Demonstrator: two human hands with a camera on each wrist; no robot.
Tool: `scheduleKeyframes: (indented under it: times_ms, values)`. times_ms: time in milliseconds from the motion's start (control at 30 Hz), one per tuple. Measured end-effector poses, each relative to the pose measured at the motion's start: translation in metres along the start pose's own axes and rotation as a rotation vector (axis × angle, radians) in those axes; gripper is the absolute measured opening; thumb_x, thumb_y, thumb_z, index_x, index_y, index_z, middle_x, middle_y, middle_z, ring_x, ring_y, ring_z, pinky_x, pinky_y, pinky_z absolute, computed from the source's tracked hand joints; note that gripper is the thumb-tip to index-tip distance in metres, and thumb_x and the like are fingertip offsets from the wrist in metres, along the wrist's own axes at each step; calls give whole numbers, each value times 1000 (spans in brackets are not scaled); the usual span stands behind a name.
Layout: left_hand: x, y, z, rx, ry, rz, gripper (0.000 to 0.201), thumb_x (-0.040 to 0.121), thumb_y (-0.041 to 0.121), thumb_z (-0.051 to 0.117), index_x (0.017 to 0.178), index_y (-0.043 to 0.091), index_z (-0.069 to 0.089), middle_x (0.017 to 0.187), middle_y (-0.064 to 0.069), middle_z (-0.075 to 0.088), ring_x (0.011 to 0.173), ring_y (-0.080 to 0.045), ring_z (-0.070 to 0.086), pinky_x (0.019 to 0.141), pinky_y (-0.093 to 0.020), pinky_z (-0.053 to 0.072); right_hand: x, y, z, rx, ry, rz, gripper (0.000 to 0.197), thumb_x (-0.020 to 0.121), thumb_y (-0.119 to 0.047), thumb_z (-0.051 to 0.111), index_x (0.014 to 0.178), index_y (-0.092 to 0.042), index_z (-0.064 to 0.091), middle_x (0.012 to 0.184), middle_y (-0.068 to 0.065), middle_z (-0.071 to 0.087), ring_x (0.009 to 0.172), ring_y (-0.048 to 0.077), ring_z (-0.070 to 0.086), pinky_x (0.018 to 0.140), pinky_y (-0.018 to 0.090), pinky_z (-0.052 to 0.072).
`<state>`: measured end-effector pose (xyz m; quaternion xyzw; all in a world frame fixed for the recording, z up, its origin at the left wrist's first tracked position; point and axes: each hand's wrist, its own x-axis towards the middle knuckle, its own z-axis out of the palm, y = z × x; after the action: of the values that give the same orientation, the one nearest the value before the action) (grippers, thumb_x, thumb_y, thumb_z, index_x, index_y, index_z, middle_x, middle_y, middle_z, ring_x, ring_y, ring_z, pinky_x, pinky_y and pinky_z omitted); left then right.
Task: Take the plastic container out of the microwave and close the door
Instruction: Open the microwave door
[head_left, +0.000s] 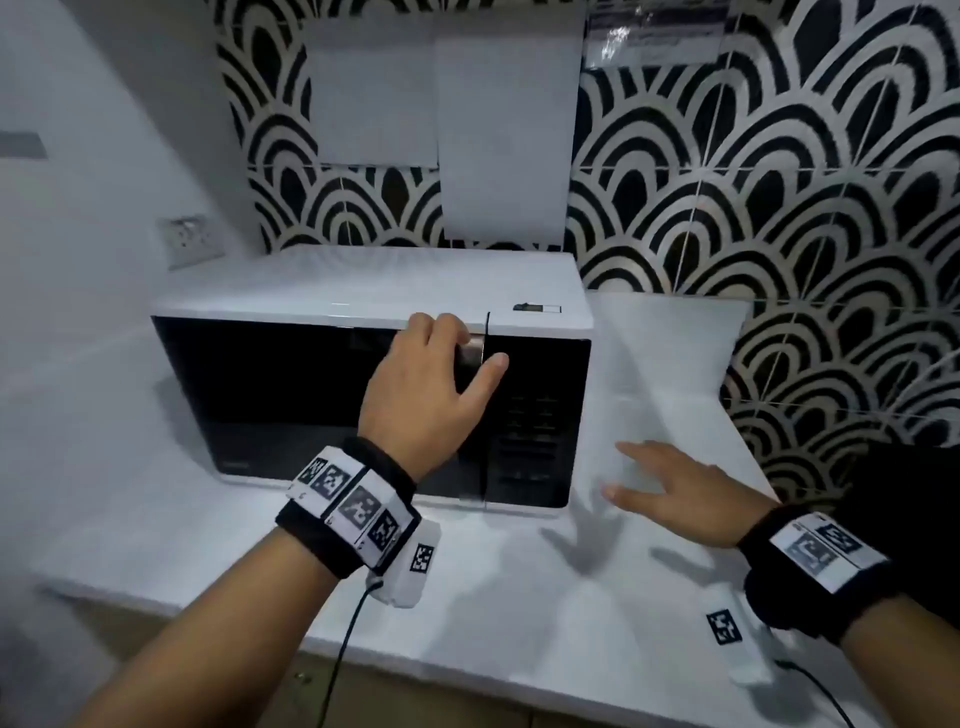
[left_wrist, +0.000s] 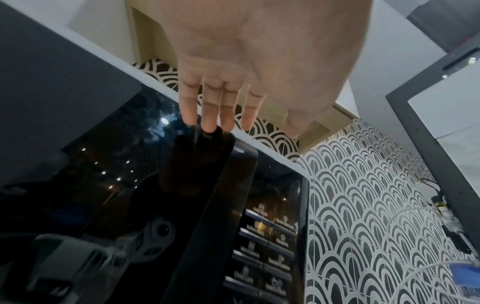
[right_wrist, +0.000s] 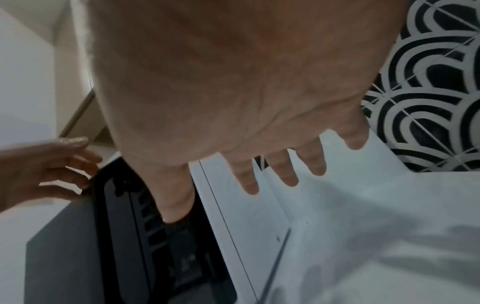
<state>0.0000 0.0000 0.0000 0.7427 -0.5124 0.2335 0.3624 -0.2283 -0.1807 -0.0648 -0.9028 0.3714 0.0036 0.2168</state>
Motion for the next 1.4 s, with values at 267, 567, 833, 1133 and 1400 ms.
scheduleKeyframes:
  times_ms: [267, 567, 833, 1133, 1400]
  values:
    - [-11, 3, 17, -342, -123, -451, 50, 98, 60, 44, 102, 12, 57, 92, -3, 66, 87, -24, 60, 73, -33, 40, -29, 21, 48, -312, -161, 102, 90, 80, -85, 32, 155, -37, 16, 166, 0, 3, 151, 25, 10, 118, 57, 10]
    - [-7, 15, 52, -927, -75, -792, 73, 92, 72, 43, 65, 7, 62, 61, -11, 69, 57, -26, 65, 63, -34, 52, -56, 38, 96, -299, -198, 93, 116, 56, -100, 14, 154, -41, -8, 163, -3, -19, 151, 27, -12, 117, 57, -1]
    - [-8, 28, 42, -845, -105, -848, 72, 89, 79, 38, 69, 11, 50, 55, -3, 42, 45, -19, 42, 48, -29, 42, -70, 51, 122, -249, 24, 35, 94, 72, -92, 11, 153, -46, -3, 163, -9, -16, 150, 19, -14, 119, 53, -8]
    - [1, 28, 52, -741, -47, -918, 87, 57, 96, 31, 69, 14, 55, 63, -4, 56, 58, -27, 55, 74, -42, 57, -69, 53, 127, -246, 74, 31, 94, 71, -93, 8, 153, -47, -3, 164, -10, -14, 151, 18, -11, 120, 51, -6]
    - [1, 26, 53, -718, -9, -875, 83, 68, 94, 31, 67, 15, 55, 63, -5, 57, 57, -26, 56, 67, -41, 54, -70, 52, 126, -224, 76, 31, 92, 72, -92, 10, 152, -49, -4, 163, -11, -15, 150, 17, -13, 120, 51, -7]
